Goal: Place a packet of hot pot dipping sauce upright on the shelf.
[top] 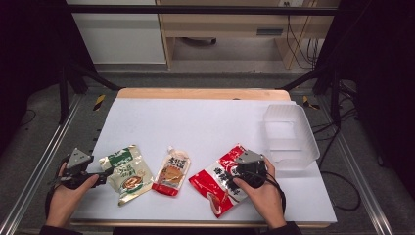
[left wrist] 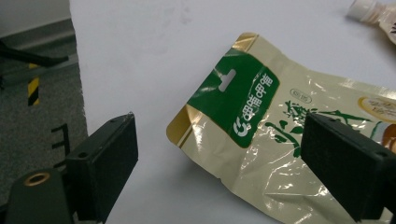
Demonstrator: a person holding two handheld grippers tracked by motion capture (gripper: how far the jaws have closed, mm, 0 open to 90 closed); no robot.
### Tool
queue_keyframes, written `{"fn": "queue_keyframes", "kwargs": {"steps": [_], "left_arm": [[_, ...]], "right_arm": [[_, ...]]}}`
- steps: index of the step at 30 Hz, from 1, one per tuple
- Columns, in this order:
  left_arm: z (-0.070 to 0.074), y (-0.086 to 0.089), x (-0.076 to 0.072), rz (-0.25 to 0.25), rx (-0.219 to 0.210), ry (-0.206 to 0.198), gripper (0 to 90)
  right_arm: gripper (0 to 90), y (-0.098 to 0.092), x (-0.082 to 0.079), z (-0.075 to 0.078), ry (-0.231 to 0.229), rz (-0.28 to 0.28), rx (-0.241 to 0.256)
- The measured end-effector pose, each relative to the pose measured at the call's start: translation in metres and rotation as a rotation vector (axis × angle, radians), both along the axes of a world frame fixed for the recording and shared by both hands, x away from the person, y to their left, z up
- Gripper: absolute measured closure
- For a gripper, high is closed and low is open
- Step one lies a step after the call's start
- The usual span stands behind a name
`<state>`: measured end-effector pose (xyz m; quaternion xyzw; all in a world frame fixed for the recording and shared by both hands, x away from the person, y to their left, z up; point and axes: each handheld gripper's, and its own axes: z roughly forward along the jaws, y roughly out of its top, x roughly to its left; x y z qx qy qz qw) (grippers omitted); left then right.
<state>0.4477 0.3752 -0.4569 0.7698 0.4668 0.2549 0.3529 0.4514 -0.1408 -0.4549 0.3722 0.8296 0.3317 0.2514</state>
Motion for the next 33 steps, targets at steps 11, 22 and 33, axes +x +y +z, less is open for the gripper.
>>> {"fn": "queue_keyframes", "kwargs": {"steps": [11,22,33], "left_arm": [[-0.016,0.005,0.019,0.004,-0.046,0.083,15.3],[-0.013,-0.004,0.013,-0.110,-0.055,0.116,51.9],[-0.006,-0.002,0.010,-0.138,-0.019,0.122,83.9]], "right_arm": [[11.5,0.001,0.002,-0.004,0.027,0.002,-0.017],[11.5,0.001,0.002,-0.005,0.026,0.009,-0.027],[10.6,0.005,0.002,-0.004,-0.008,0.033,-0.045]]}}
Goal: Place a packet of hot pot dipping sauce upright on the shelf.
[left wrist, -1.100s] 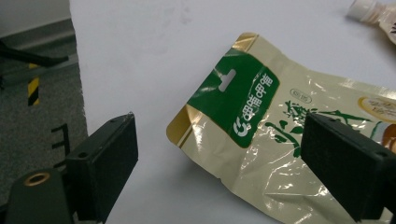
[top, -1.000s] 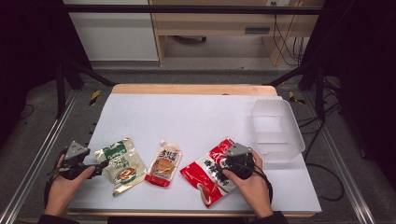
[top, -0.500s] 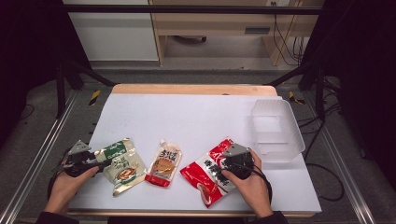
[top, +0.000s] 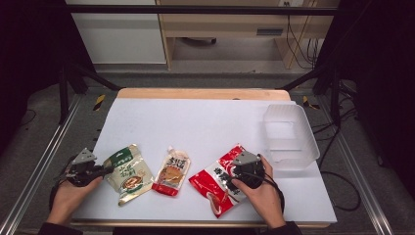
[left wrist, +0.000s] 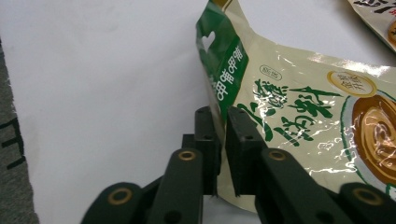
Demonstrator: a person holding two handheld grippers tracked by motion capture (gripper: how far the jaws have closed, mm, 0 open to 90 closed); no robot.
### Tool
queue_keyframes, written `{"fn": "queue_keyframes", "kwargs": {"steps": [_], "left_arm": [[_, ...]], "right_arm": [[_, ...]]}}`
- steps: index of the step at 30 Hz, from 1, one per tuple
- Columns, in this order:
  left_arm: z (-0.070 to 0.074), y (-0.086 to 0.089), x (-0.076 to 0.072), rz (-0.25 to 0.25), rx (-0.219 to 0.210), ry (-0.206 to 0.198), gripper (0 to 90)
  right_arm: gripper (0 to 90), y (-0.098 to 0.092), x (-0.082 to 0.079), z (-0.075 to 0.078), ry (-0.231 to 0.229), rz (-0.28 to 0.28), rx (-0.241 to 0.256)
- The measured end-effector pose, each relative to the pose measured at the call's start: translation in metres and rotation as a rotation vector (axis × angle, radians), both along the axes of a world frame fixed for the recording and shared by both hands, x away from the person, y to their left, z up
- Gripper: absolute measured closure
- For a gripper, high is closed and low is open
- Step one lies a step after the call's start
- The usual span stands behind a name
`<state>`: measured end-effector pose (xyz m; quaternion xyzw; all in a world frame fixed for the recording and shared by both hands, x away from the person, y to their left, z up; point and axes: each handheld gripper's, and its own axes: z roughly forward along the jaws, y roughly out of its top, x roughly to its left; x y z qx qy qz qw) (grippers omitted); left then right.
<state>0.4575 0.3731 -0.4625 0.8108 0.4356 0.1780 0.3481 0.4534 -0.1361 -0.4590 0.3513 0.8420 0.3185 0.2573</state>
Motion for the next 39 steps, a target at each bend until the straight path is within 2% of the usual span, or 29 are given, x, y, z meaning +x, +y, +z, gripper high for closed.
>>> {"fn": "queue_keyframes", "kwargs": {"steps": [1,2,3,6,8,11,17,18,22,27,30,32,33,34,39], "left_arm": [[0.001,0.000,0.000,0.004,-0.009,-0.003,86.2],[0.001,0.000,-0.001,0.007,-0.010,-0.007,86.2],[0.003,0.000,-0.002,0.011,-0.019,-0.009,88.1],[0.005,0.000,-0.003,0.012,-0.019,-0.010,89.1],[0.006,0.000,-0.003,0.011,-0.020,-0.013,89.3],[0.009,0.000,-0.005,0.005,-0.021,-0.019,89.6],[0.014,0.002,-0.009,0.008,-0.047,-0.050,89.9],[0.015,0.002,-0.010,0.005,-0.049,-0.058,90.0],[0.020,0.004,-0.015,-0.014,-0.061,-0.091,90.0],[0.033,0.003,-0.029,-0.020,-0.113,-0.149,90.0],[0.045,0.000,-0.041,-0.046,-0.137,-0.194,90.0],[0.049,-0.001,-0.043,-0.054,-0.139,-0.205,90.0],[0.058,-0.006,-0.051,-0.080,-0.141,-0.227,90.0],[0.058,-0.006,-0.051,-0.080,-0.141,-0.227,90.0],[0.076,-0.019,-0.060,-0.142,-0.131,-0.251,90.0]], "right_arm": [[15.7,-0.001,0.000,0.000,0.002,-0.001,0.003],[15.7,-0.001,0.000,0.000,0.002,-0.001,0.003],[24.4,-0.001,0.000,0.001,-0.008,0.011,-0.010],[24.5,-0.001,0.000,0.001,-0.009,0.023,-0.010],[25.0,-0.001,-0.001,0.002,-0.031,0.040,-0.024],[26.7,-0.002,-0.001,0.002,-0.038,0.044,-0.025],[23.0,-0.004,-0.001,0.003,-0.009,0.037,-0.010],[22.1,-0.004,-0.001,0.004,-0.005,0.031,0.009],[12.7,-0.004,0.001,0.006,0.005,0.007,0.035],[9.6,-0.004,0.001,0.006,0.010,0.000,0.034],[9.9,-0.006,0.001,0.007,0.007,-0.018,0.022],[9.5,-0.006,0.001,0.007,0.010,-0.027,0.015],[9.4,-0.007,0.001,0.008,0.004,-0.041,0.005],[9.4,-0.006,0.001,0.009,0.001,-0.042,0.001],[10.7,-0.005,-0.003,0.011,-0.004,-0.037,0.001]]}}
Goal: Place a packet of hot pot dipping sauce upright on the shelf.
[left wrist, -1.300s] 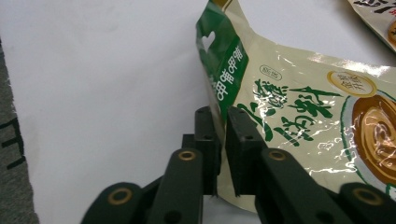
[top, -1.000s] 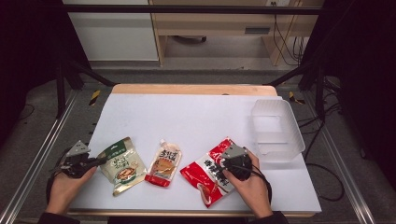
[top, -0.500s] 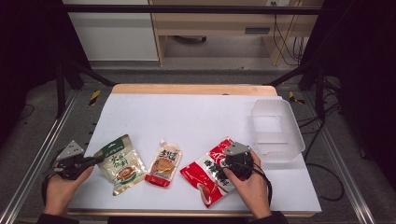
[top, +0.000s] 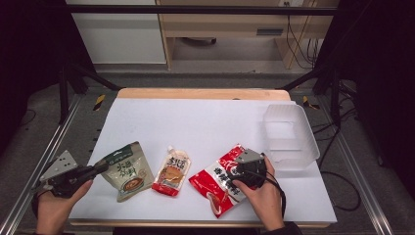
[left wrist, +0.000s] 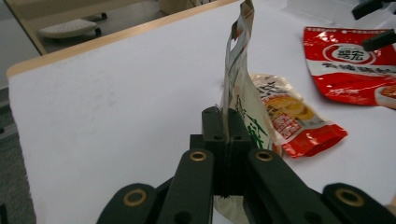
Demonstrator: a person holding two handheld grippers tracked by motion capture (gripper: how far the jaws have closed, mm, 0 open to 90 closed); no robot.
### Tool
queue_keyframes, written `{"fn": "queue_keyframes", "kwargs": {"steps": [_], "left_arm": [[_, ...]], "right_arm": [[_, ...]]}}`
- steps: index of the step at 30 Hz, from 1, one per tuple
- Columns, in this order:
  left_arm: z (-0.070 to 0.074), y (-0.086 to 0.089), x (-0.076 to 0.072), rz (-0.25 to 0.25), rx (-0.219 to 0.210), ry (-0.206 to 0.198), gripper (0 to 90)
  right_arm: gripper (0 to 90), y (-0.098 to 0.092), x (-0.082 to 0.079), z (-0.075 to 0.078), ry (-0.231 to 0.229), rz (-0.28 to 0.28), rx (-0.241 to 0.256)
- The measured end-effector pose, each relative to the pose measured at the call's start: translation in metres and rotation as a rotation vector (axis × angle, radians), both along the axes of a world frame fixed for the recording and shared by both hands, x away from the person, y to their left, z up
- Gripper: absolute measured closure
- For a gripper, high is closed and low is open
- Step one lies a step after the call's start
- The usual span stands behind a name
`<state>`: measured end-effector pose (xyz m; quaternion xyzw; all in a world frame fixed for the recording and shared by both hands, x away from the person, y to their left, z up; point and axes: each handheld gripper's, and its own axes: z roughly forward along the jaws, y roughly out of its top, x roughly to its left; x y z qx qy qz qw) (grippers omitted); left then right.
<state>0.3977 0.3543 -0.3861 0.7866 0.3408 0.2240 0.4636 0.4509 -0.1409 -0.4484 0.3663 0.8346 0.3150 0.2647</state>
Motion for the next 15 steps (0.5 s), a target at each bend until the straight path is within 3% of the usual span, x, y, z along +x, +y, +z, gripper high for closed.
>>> {"fn": "queue_keyframes", "kwargs": {"steps": [3,8,11,13,15], "left_arm": [[0.012,-0.004,-0.003,-0.032,0.020,-0.014,90.0],[0.032,-0.004,-0.007,-0.041,0.037,-0.058,90.0],[0.040,0.000,-0.006,-0.028,0.022,-0.065,90.0],[0.044,0.003,-0.004,-0.029,0.001,-0.053,90.0],[0.048,0.003,-0.002,-0.043,-0.013,-0.045,90.0]], "right_arm": [[17.5,0.005,-0.008,0.007,-0.001,0.031,-0.032],[17.4,0.011,-0.013,0.017,0.005,0.065,-0.016],[15.7,0.016,-0.014,0.024,0.011,0.102,-0.011],[20.2,0.017,-0.017,0.030,-0.004,0.092,-0.012],[19.1,0.019,-0.019,0.037,-0.021,0.095,-0.022]]}}
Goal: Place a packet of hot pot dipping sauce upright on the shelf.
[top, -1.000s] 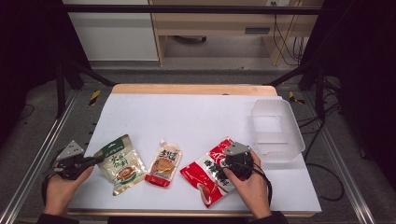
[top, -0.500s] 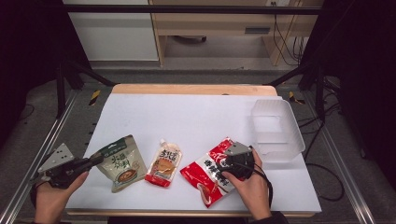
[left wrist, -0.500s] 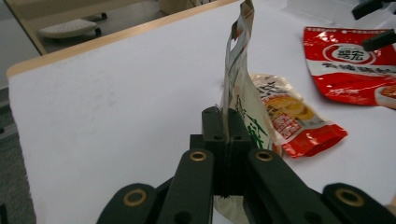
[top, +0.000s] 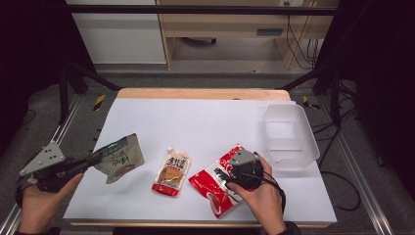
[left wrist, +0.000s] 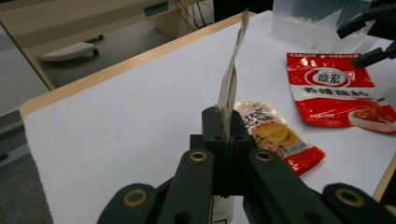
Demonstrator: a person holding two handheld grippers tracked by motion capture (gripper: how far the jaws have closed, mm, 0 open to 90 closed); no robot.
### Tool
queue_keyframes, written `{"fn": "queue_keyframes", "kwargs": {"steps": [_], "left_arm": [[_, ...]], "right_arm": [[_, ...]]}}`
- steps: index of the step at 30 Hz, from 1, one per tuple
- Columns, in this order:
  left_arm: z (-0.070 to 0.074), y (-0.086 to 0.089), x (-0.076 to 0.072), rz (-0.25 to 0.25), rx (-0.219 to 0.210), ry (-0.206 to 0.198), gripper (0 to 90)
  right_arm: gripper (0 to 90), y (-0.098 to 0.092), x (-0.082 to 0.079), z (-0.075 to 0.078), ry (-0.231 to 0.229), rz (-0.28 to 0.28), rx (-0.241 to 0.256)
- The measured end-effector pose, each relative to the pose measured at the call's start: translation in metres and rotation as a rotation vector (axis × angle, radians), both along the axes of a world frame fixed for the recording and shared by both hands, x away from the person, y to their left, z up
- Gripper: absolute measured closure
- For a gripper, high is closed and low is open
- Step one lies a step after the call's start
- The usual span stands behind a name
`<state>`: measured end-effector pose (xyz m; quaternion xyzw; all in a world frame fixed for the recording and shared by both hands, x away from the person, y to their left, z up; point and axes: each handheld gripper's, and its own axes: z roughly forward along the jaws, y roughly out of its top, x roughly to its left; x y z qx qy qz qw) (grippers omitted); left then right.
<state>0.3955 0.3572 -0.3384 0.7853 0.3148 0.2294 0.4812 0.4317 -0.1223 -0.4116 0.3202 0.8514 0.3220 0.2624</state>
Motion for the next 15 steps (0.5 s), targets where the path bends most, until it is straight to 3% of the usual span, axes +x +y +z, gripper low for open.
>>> {"fn": "queue_keyframes", "kwargs": {"steps": [7,9,11,15], "left_arm": [[0.015,-0.014,0.010,-0.051,0.030,-0.004,90.0],[0.023,-0.025,0.014,-0.071,0.055,-0.017,90.0],[0.030,-0.032,0.017,-0.084,0.065,-0.027,90.0],[0.039,-0.044,0.021,-0.107,0.081,-0.035,90.0]], "right_arm": [[24.5,0.003,0.002,0.018,0.040,0.063,-0.014],[24.6,0.007,0.003,0.028,0.029,0.094,-0.069],[23.1,0.010,0.003,0.036,0.031,0.119,-0.092],[23.1,0.011,0.005,0.047,0.064,0.163,-0.084]]}}
